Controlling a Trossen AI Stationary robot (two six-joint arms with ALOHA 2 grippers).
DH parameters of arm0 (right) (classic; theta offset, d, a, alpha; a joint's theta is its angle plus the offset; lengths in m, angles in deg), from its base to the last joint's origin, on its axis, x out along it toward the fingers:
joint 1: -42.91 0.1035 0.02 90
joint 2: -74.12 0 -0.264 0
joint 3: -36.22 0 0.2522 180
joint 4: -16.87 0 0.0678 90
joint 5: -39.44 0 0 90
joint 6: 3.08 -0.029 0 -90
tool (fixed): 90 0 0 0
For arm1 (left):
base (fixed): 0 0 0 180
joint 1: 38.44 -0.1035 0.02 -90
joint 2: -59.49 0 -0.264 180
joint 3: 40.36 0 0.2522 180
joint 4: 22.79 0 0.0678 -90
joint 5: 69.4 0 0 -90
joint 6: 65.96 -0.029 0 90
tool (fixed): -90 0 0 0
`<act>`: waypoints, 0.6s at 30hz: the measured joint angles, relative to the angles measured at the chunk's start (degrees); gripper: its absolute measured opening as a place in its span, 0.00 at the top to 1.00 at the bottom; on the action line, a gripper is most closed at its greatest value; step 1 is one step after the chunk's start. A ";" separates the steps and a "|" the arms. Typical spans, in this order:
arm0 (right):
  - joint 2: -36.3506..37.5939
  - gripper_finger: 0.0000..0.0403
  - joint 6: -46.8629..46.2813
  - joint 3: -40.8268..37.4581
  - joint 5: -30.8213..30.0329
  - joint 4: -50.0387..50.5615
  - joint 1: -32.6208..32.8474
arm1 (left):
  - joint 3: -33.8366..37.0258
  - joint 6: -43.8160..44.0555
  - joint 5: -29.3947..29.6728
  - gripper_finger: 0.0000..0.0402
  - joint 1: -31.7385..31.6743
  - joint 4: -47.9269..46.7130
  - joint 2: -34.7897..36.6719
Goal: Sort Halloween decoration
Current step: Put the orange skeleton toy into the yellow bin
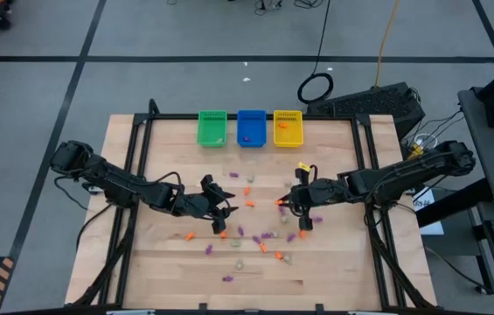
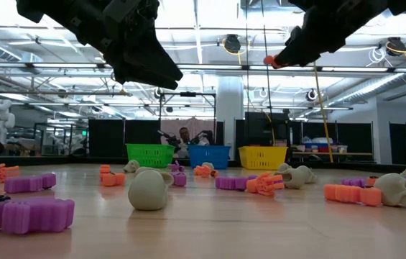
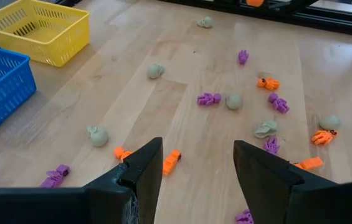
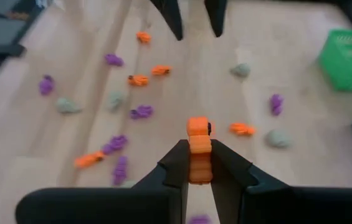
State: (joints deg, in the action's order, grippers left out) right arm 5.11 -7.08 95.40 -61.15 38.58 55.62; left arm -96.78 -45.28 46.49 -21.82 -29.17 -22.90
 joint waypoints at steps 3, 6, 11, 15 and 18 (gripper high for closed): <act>0.00 0.90 1.68 0.01 -3.77 -0.01 0.00 | 0.00 -0.02 -0.01 0.52 0.00 0.00 0.00; 0.00 0.90 1.76 0.01 -9.64 -0.01 -0.02 | 0.00 -0.02 -0.01 0.52 0.00 0.00 0.00; 0.00 0.90 -0.95 0.01 -17.48 -0.31 -0.74 | 0.00 -0.02 0.00 0.52 0.00 -0.02 0.00; 0.00 0.91 -1.13 0.01 -21.17 -0.29 -2.82 | 0.00 -0.02 -0.01 0.52 0.00 -0.02 0.00; 0.00 0.91 -1.08 0.01 -22.75 -0.29 -5.46 | 0.00 -0.02 -0.02 0.52 0.00 -0.04 0.00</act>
State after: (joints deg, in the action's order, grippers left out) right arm 5.11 -8.17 95.41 -83.90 38.29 50.16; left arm -96.78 -45.30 46.47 -21.82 -29.22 -22.90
